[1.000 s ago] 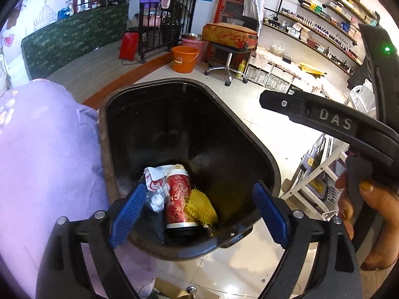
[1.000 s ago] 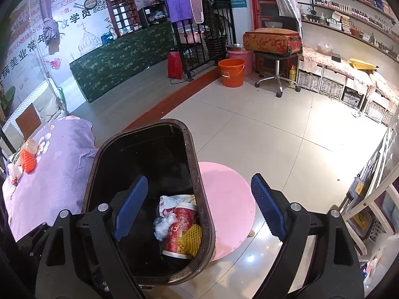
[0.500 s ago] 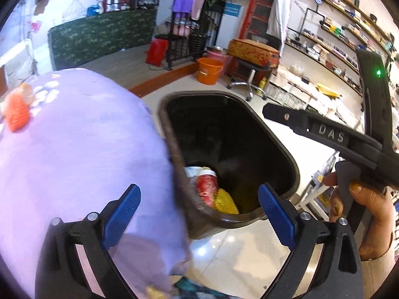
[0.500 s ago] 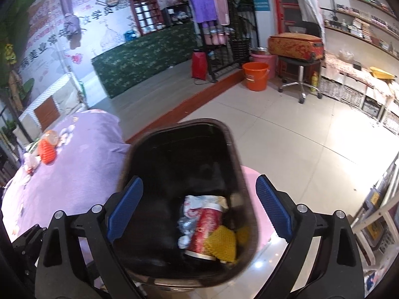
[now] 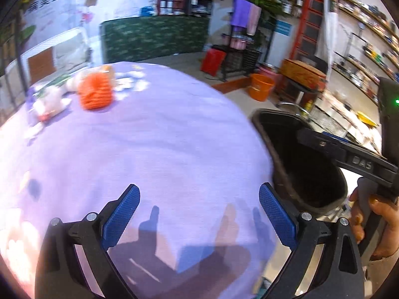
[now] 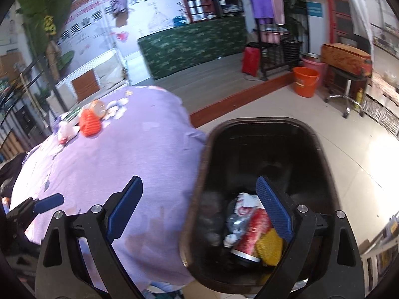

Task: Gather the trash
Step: 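Move both tools back over the table toward the remaining trash, then grasp the white plastic bag bundle with the left gripper while the right gripper grasps the orange foam net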

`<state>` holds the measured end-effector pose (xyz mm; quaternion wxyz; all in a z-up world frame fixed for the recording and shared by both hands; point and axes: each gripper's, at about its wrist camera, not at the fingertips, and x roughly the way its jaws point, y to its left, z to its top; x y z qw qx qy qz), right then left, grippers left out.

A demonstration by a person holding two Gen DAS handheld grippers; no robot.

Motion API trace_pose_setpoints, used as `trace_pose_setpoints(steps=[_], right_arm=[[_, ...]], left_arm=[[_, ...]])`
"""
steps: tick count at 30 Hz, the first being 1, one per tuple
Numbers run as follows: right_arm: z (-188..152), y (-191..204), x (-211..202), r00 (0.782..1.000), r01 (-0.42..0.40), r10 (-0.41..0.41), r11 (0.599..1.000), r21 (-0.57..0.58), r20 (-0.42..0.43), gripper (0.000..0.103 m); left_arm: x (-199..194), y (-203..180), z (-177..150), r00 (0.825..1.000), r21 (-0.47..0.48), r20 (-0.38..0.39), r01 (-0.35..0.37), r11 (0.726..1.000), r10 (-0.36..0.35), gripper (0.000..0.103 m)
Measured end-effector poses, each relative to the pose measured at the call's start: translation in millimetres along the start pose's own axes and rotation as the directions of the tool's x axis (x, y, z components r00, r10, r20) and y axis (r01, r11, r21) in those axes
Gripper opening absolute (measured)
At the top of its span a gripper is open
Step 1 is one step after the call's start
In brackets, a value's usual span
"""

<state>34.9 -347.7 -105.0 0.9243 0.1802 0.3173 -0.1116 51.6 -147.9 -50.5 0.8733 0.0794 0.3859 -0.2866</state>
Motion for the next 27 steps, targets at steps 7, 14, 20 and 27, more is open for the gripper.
trace_pose_setpoints(steps=[7,14,20,27], right_arm=[[13.2,49.3,26.4,0.994,-0.098,0.093,0.99,-0.098,-0.051,0.091],[30.7,125.8,64.4,0.966,-0.247,0.218,0.939,-0.239,-0.142,0.091],[46.7,202.3,105.7,0.931,-0.353,0.29,0.873,-0.337,-0.222,0.091],[70.7,265.3,169.6,0.923,-0.363,0.269,0.845,-0.393,-0.276,0.091]], left_arm=[[-5.2,59.4,6.9,0.992,-0.071,-0.022,-0.123,0.99,0.121,0.094],[-9.0,131.4,21.2,0.97,-0.121,-0.024,-0.244,0.962,0.243,0.094],[-0.4,203.6,37.4,0.946,-0.22,-0.066,-0.325,0.92,0.318,0.092],[23.5,264.0,67.0,0.924,-0.225,-0.091,-0.383,0.896,0.372,0.086]])
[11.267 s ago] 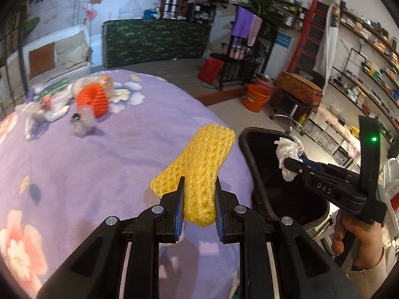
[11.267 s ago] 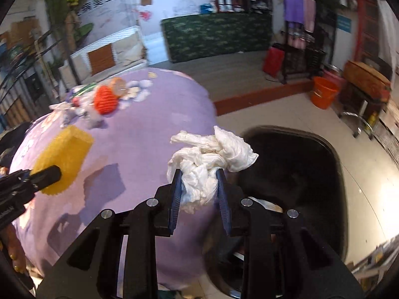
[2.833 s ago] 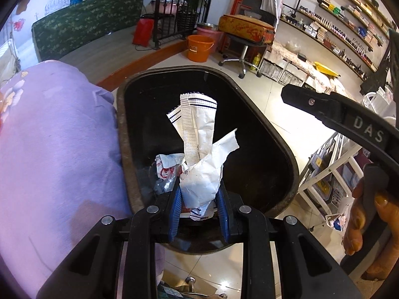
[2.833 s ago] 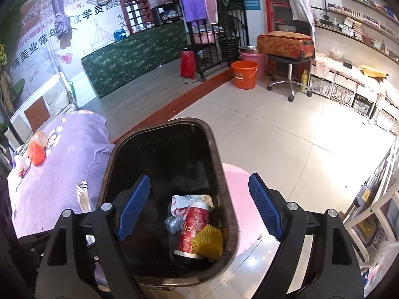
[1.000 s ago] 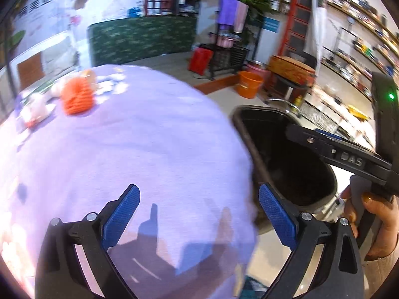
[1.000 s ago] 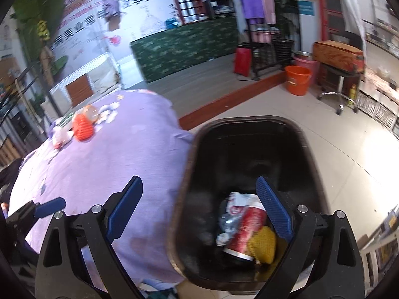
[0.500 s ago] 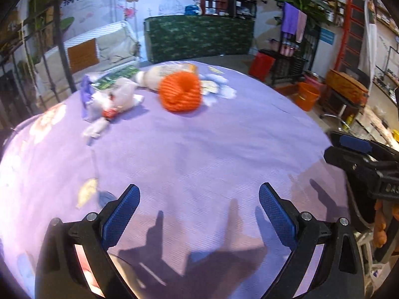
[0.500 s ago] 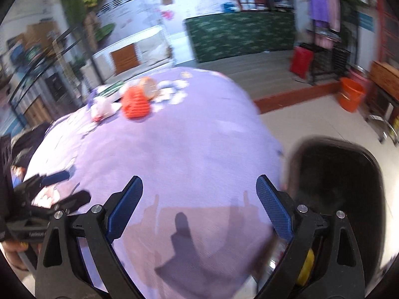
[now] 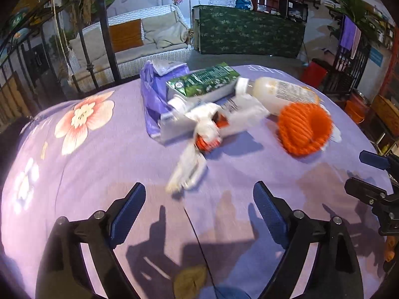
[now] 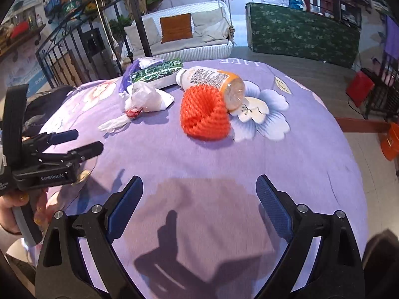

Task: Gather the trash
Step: 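Grasp the white plastic bag bundle with the left gripper while the right gripper grasps the orange foam net, then carry the orange net with the right gripper over the bin while the left gripper carries the bag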

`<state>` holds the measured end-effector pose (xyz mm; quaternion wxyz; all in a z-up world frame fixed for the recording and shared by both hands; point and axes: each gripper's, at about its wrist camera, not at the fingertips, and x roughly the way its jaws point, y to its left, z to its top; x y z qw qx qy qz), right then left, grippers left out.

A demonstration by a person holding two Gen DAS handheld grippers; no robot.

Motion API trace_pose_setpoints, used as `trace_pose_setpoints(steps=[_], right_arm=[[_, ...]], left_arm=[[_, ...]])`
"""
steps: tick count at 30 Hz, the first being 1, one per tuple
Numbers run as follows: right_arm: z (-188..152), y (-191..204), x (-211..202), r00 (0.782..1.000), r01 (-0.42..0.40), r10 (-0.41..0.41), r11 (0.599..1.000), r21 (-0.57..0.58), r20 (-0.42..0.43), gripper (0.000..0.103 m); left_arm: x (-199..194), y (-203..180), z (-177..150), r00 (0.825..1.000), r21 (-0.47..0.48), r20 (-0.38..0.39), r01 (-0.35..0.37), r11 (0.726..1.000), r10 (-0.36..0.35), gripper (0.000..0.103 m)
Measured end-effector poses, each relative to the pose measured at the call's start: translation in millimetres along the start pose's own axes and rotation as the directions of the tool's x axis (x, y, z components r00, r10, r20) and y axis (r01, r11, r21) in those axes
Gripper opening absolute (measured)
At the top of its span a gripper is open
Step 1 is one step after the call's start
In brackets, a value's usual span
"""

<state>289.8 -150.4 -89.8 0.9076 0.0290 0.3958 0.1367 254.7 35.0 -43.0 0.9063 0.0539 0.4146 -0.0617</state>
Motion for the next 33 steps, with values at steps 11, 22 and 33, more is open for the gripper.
trace_pose_setpoints(steps=[11,22,33], right_arm=[[60.6,-12.1,84.7,0.995,0.038,-0.038,0.999,-0.001,-0.095,0.071],[52.8,-15.2,86.8,0.994,0.034,-0.033,0.999,0.011,-0.102,0.02],[17.4,-25.8,28.5,0.999,-0.011,0.015,0.994,0.106,-0.037,0.02]], left_arm=[[52.2,-8.4,35.6,1.0,0.077,-0.004,0.004,0.997,-0.003,0.066],[28.6,-15.9,14.7,0.999,0.075,-0.028,0.044,0.996,-0.042,0.024],[-32.3,-36.7,-28.2,0.993,0.05,-0.016,0.116,0.992,-0.115,0.024]])
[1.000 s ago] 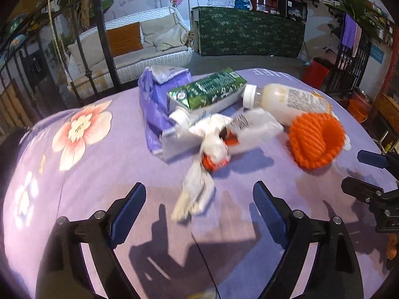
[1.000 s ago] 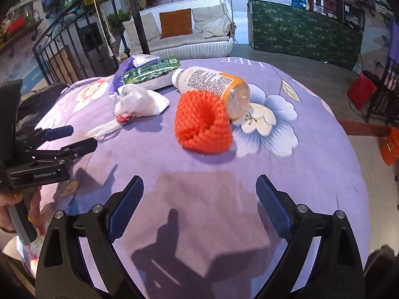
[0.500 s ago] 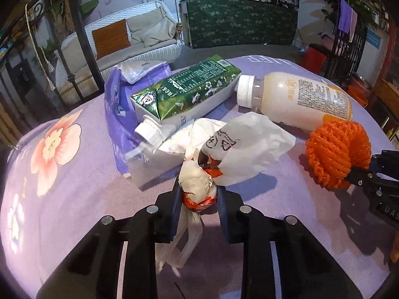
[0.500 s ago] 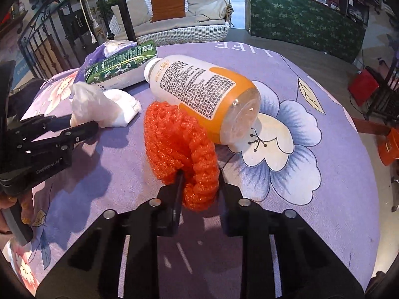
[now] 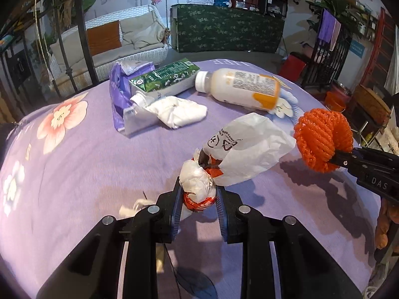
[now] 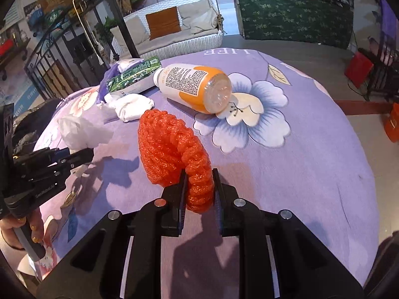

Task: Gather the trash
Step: 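Carry the orange net with the right gripper over the bin while the left gripper carries the bag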

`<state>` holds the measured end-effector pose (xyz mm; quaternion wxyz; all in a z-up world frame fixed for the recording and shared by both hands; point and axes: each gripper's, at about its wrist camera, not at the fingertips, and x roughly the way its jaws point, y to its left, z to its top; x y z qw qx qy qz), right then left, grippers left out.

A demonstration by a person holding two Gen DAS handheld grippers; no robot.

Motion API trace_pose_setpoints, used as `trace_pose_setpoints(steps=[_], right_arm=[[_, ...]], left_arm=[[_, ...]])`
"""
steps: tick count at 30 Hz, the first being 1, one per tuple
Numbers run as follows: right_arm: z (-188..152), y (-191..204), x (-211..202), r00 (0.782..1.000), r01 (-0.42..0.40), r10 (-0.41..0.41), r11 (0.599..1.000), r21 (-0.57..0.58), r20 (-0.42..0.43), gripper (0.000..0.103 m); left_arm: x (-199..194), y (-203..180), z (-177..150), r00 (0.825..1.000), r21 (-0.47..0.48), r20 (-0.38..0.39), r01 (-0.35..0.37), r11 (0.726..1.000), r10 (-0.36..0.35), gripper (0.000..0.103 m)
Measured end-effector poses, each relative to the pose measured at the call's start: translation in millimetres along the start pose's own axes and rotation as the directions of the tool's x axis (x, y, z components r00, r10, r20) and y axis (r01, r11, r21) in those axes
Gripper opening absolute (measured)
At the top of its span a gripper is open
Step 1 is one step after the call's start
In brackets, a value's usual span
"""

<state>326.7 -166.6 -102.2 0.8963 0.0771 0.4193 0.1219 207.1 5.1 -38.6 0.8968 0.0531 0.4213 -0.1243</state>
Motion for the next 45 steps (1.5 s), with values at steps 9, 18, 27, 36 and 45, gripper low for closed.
trace_pose_setpoints(steps=[9,18,27,36,45], right_arm=[[-41.3,-11.1,-55.5,0.998,-0.011,0.008,0.999,0.04,0.066,0.02],[-85.9,-26.2,-102.1,0.994,0.0,-0.007,0.998,0.061,0.109,0.02],[-119.9,-38.2,-136.0,0.989,0.011,-0.027,0.994,0.106,0.145,0.02],[-146.4,-54.8,-163.6,0.979,0.049,-0.08,0.985,0.168,0.185,0.02],[-179.6,-83.8,-189.9,0.958,0.136,-0.191,0.96,0.247,0.215,0.02]], left_arm=[[-34.7,-32.0,-29.6,0.999,0.025,0.038,0.001,1.0,-0.001,0.024],[-53.0,-61.1,-54.6,0.998,0.033,0.052,0.045,0.998,-0.047,0.024],[-65.7,-90.8,-73.3,0.994,0.041,0.064,0.086,0.995,-0.088,0.024],[-75.8,-124.9,-78.3,0.984,0.077,0.098,0.139,0.987,-0.146,0.024],[-72.8,-163.8,-85.7,0.966,0.095,0.075,0.242,0.966,-0.249,0.024]])
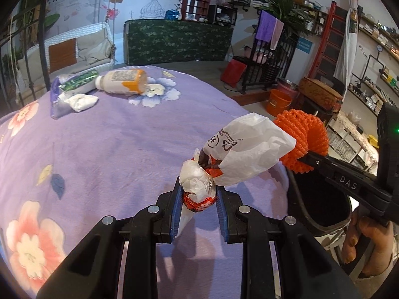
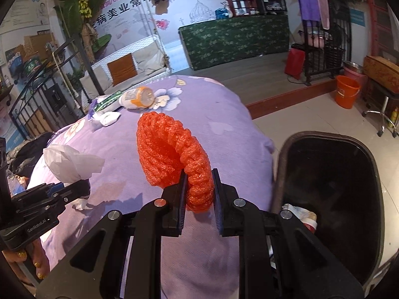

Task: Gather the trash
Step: 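Carry the orange net with the right gripper over the bin while the left gripper carries the bag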

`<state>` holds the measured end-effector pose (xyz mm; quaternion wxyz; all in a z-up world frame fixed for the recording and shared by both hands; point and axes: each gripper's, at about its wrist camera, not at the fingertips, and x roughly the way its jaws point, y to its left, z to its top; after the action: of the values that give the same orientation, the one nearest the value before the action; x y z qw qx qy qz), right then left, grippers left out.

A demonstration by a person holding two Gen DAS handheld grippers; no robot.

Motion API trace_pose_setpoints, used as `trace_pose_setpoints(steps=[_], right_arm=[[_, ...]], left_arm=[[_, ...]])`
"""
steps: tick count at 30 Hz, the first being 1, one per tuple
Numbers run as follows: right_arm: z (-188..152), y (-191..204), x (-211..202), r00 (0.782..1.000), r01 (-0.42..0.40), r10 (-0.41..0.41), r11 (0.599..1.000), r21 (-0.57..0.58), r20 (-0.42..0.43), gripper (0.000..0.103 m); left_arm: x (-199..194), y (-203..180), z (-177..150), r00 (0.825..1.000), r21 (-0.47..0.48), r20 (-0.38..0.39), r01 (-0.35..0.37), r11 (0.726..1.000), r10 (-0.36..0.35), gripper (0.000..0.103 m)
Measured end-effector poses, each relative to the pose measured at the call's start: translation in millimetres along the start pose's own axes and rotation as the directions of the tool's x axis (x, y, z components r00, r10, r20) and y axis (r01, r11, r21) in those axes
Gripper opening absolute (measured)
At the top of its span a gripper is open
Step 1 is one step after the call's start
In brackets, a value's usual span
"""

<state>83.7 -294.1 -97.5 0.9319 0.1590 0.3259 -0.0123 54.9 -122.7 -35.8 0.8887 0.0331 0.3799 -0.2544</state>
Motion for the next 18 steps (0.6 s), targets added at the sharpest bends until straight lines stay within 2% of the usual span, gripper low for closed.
trace_pose_setpoints(steps=[7,18], right_arm=[[-9.9,-36.3,-16.2,0.996,0.088,-0.088,0.994,0.063,0.01,0.02],[-29.2,-84.9,-38.6,0.976,0.216,-0.217,0.967,0.138,-0.007,0.02]], left_arm=[[1.7,-32.6,-1.9,0.999,0.045,0.006,0.053,0.998,-0.054,0.024],[10.4,-66.8,-10.5,0.991,0.082,-0.026,0.131,0.988,-0.13,0.024]])
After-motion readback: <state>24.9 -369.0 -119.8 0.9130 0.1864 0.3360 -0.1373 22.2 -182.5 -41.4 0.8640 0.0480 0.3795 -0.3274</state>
